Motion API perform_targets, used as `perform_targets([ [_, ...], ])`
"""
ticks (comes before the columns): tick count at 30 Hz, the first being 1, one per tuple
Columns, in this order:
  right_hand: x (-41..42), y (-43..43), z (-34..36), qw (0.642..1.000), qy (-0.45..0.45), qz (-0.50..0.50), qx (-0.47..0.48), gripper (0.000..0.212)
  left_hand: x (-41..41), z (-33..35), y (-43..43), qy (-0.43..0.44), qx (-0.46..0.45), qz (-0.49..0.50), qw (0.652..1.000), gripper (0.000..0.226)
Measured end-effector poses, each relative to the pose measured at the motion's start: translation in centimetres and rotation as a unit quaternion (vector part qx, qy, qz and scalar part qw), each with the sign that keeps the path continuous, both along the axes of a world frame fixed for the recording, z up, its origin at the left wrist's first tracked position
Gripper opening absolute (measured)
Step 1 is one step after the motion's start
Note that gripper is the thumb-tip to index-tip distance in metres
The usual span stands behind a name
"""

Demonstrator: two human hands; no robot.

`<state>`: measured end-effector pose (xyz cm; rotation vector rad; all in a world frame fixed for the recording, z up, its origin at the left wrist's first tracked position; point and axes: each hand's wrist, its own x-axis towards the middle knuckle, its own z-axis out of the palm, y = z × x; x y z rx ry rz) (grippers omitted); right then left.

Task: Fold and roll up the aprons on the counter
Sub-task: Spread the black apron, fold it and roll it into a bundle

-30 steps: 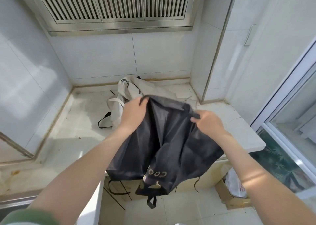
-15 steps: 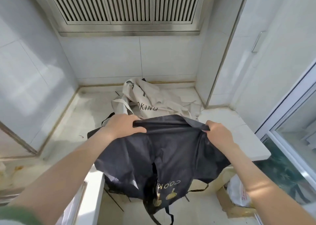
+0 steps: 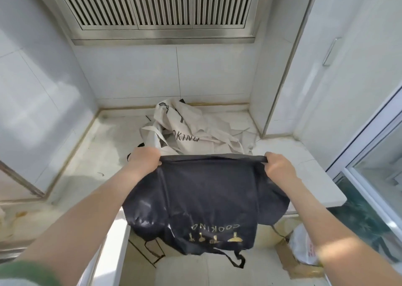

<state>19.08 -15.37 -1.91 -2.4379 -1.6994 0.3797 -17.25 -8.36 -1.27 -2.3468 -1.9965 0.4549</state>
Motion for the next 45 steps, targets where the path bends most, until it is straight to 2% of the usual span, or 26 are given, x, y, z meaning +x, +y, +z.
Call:
perform_targets([
  [2,0.6,0.5,0.5,1.000,-0.010,-0.001,-0.024,0.013,0.2,0.6,0.5,0.005,0.029,-0.003,1.000,0.034],
  [6,2.1,1.2,0.9,1.000,-0.009,-0.010,0.001,0.010,-0.2,1.5,1.2,-0.019,0.003,0.037,0.999,0.027],
  [8,2.4,1.6,0.9,0.999,0.012,-0.016,0.029,0.009,-0.1,1.7,1.3,-0.079,-0.019,0.060,0.995,0.028],
  [10,2.2,2.3,1.1,0.996,0.066,-0.018,0.061,0.013,0.4,2.1,1.1,-0.186,-0.030,0.088,0.978,0.029],
  [13,1.2,3.1,2.0,0.982,0.161,-0.004,0.095,0.022,1.9,2.5,0.8,-0.366,-0.016,0.143,0.920,0.029],
  [17,-0.5,3.8,3.4,0.968,0.221,0.062,0.104,0.016,3.9,4.3,0.0,-0.422,0.011,0.142,0.895,0.034],
  [19,-0.9,3.7,4.2,0.962,0.243,0.104,0.064,0.034,3.6,5.1,-0.4,-0.452,-0.049,0.130,0.881,0.035],
  [20,-0.9,3.6,4.5,0.964,0.234,0.126,0.028,0.046,3.2,5.5,-0.5,-0.446,-0.083,0.119,0.883,0.040],
  [22,-1.0,3.6,4.7,0.968,0.181,0.167,-0.047,0.058,2.8,5.5,-0.7,-0.373,-0.091,0.097,0.918,0.049],
  [24,-1.2,3.8,4.2,0.973,0.088,0.198,-0.083,0.050,3.4,5.3,-0.7,-0.328,-0.016,0.101,0.939,0.033],
  [25,-1.5,3.9,4.1,0.974,0.066,0.202,-0.084,0.037,3.8,5.4,-0.9,-0.321,0.017,0.104,0.941,0.025],
  [27,-2.2,4.0,4.4,0.978,0.058,0.183,-0.081,0.003,4.8,6.1,-1.1,-0.317,0.039,0.117,0.940,0.023],
  [29,-2.9,4.2,4.9,0.983,0.063,0.154,-0.081,0.018,5.4,6.8,-1.3,-0.333,0.038,0.133,0.933,0.026],
  [31,-3.2,4.7,5.6,0.986,0.061,0.140,-0.069,0.017,5.4,7.8,-1.2,-0.338,0.042,0.139,0.930,0.028],
  [33,-3.4,5.2,6.0,0.989,0.072,0.124,-0.039,0.018,5.0,8.6,-1.0,-0.361,0.048,0.139,0.921,0.025],
  [36,-3.3,5.6,6.5,0.986,0.143,0.059,0.055,0.016,3.8,10.0,-0.9,-0.434,0.073,0.154,0.885,0.024],
  [41,-3.5,5.6,7.6,0.934,0.268,-0.043,0.231,0.029,2.4,11.4,-1.1,-0.510,0.104,0.169,0.837,0.029],
  [44,-3.6,5.3,8.9,0.901,0.291,-0.076,0.313,0.025,2.7,12.6,-1.3,-0.588,0.039,0.166,0.791,0.003],
  [45,-3.6,5.0,9.4,0.892,0.293,-0.074,0.335,0.022,3.0,13.1,-1.5,-0.614,-0.009,0.152,0.775,0.008],
])
